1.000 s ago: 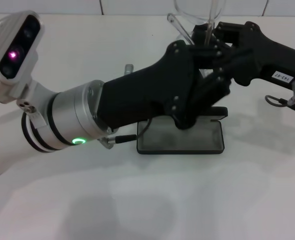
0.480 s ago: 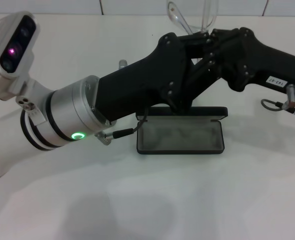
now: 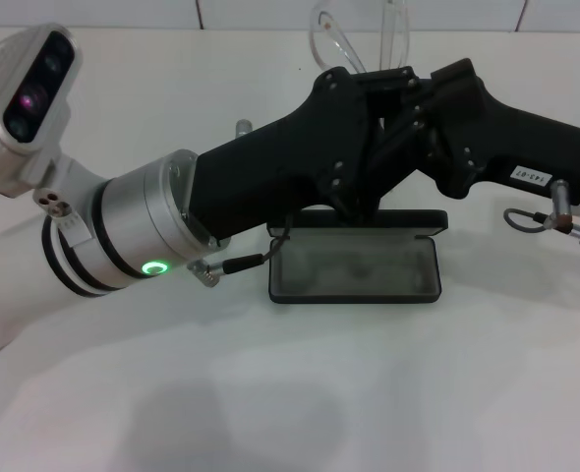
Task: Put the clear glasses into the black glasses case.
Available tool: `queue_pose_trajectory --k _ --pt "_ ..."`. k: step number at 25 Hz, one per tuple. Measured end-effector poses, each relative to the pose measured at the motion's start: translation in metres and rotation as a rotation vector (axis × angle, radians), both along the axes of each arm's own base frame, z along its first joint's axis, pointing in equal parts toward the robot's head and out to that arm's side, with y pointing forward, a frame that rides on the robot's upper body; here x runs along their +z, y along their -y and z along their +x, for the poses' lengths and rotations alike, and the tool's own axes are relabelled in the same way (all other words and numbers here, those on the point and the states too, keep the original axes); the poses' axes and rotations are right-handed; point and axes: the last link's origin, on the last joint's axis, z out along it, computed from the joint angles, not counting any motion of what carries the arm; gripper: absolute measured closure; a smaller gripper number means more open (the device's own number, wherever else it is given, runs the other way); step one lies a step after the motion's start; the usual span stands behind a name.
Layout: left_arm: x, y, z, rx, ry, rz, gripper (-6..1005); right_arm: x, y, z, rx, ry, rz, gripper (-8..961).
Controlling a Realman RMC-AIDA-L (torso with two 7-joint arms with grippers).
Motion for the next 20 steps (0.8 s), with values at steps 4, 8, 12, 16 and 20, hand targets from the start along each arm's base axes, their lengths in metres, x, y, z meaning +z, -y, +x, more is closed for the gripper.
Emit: queue_pose_trajectory --k 4,8,12,16,20 --pt "-0.0003 0.0 -0.0019 0.009 -0.001 0.0 919 -0.0009 0.0007 0.0 0.003 0.003 -0.004 807" --pt "0.0 -0.0007 -0.0033 0.02 0.002 0.002 919 -0.0021 0.0016 0.0001 0.005 0.006 -0.008 806" --pt "-0.0001 -0.0007 -0.0033 0.021 0.002 -0.001 919 -0.005 0.0033 -0.0011 0.017 0.019 -0.02 805" --pt "-0.0004 -0.0005 -0.0034 0.021 0.001 -0.003 919 -0.0062 0.0037 -0.0014 0.021 0.025 -0.023 805" --pt "-0.0006 -0.0004 -0.0037 0.022 0.001 -0.005 918 -0.0057 0.0033 -0.0014 0.019 0.022 -0.021 804"
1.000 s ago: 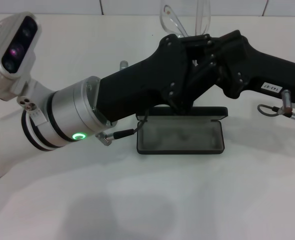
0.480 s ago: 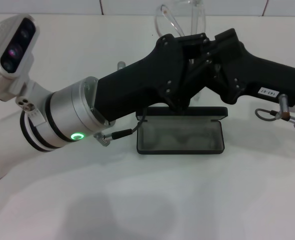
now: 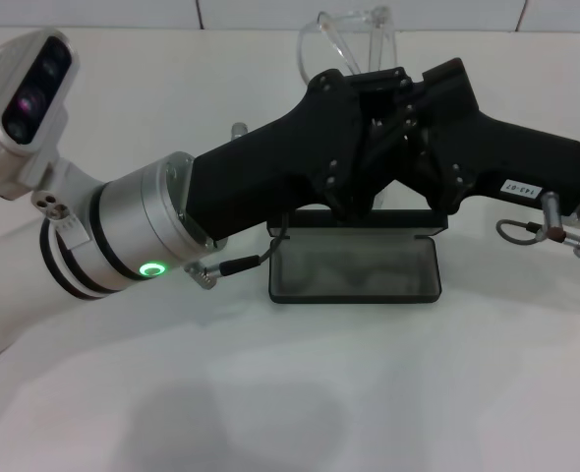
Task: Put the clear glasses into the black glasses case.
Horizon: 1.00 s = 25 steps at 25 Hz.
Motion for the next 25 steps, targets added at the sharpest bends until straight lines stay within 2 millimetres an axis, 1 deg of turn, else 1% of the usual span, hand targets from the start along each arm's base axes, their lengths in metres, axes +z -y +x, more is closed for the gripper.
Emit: queue_pose_trajectory --k 5,11,14,16,18,21,22,25 --pt "0.001 0.001 -0.001 -0.009 -0.004 -0.006 918 0.006 -0.002 0.004 -0.021 -0.021 0.034 803" --pt "0.007 0.008 -0.006 -0.049 0.005 -0.023 918 0.022 -0.004 0.013 -0.058 -0.055 0.102 803" --pt "0.018 0.012 -0.019 -0.07 -0.02 -0.023 918 0.036 -0.001 0.017 -0.048 -0.034 0.098 802" --pt "0.032 0.015 -0.033 -0.08 -0.036 -0.015 918 0.046 0.002 0.016 -0.028 0.014 0.073 802" --pt "0.05 0.017 -0.049 -0.075 -0.054 -0.001 918 0.057 0.009 0.015 -0.006 0.126 0.033 802" --pt "0.076 0.02 -0.072 -0.054 -0.09 0.02 917 0.07 0.023 0.005 0.03 0.361 0.013 801" --pt "0.085 0.022 -0.081 -0.042 -0.104 0.031 917 0.072 0.029 0.001 0.028 0.472 0.01 801" --pt "0.11 0.028 -0.099 -0.017 -0.12 0.07 917 0.077 0.04 -0.012 0.016 0.719 0.025 800"
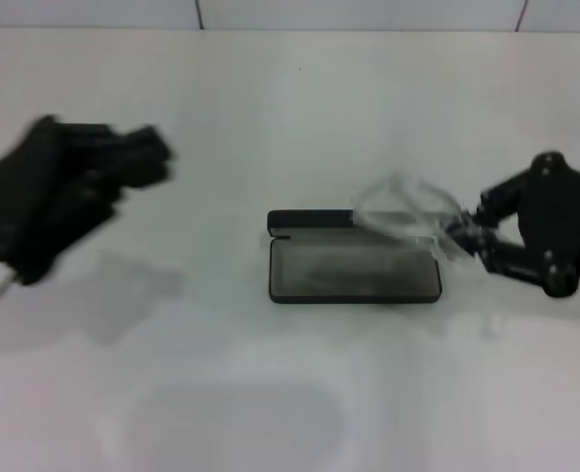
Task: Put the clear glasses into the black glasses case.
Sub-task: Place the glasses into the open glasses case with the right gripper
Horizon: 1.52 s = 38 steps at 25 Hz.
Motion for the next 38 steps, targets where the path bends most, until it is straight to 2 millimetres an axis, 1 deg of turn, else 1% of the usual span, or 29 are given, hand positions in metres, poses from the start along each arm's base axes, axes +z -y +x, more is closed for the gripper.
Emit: queue_pose_trajectory --k 1,3,4,5,6,7,8,13,17,20,25,31,38 --pt "0.006 0.002 -0.004 0.008 -0.001 0.007 917 -0.002 0.005 -0.011 0.002 0.106 0.003 800" --pt "0.015 0.004 -0.009 0.022 -0.007 0.019 917 -0.002 0.005 -0.011 0.002 0.106 0.003 800" --pt "0.018 0.004 -0.012 0.032 -0.01 0.029 917 -0.013 0.008 -0.022 0.023 0.215 -0.001 800" --pt "0.02 0.004 -0.014 0.039 -0.014 0.036 917 -0.018 0.008 -0.026 0.036 0.251 -0.002 800" --pt "0.02 0.004 -0.014 0.044 -0.015 0.041 917 -0.024 0.008 -0.031 0.05 0.295 0.002 800" --pt "0.019 0.004 -0.015 0.051 -0.017 0.049 917 -0.039 0.005 -0.043 0.073 0.389 0.026 799" --pt "0.019 0.004 -0.015 0.051 -0.017 0.049 917 -0.039 0.005 -0.043 0.073 0.389 0.026 799" --pt "0.015 0.002 -0.015 0.068 -0.013 0.061 917 -0.075 0.002 -0.073 0.129 0.568 0.134 799" --pt "0.015 0.002 -0.015 0.079 -0.004 0.07 917 -0.096 0.009 -0.089 0.157 0.643 0.205 798" --pt "0.016 0.002 -0.016 0.089 0.004 0.081 917 -0.107 0.012 -0.091 0.173 0.638 0.218 798" --pt "0.016 0.001 -0.017 0.095 0.008 0.088 917 -0.122 0.015 -0.087 0.168 0.674 0.264 797" --pt "0.017 0.0 -0.015 0.091 0.011 0.091 916 -0.133 0.017 -0.08 0.17 0.718 0.322 796" --pt "0.015 0.0 -0.015 0.095 0.019 0.092 916 -0.144 0.013 -0.074 0.166 0.702 0.357 795"
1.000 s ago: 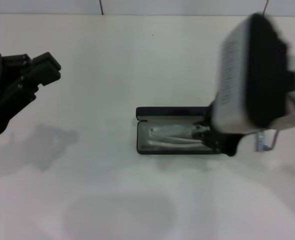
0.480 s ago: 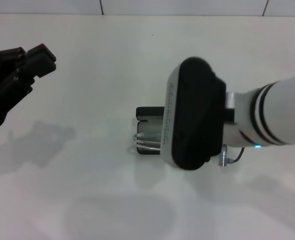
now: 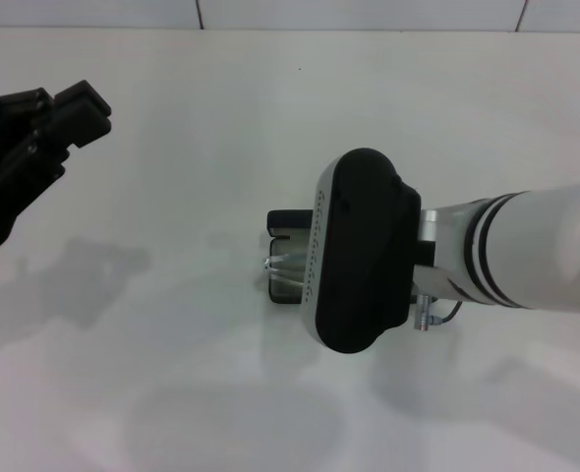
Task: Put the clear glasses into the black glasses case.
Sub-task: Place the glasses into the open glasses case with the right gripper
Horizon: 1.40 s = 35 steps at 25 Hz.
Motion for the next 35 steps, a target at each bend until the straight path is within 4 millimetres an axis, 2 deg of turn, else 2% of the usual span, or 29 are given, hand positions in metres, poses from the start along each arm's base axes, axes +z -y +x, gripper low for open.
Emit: queue_pose_trajectory --k 9,35 --pt "0.002 0.001 -0.003 0.025 0.015 0.018 917 -0.009 -0.001 0.009 0.007 0.027 0.024 794" --pt "0.001 0.001 -0.004 0.032 0.017 0.021 916 -0.013 -0.01 0.019 0.002 0.045 0.034 790"
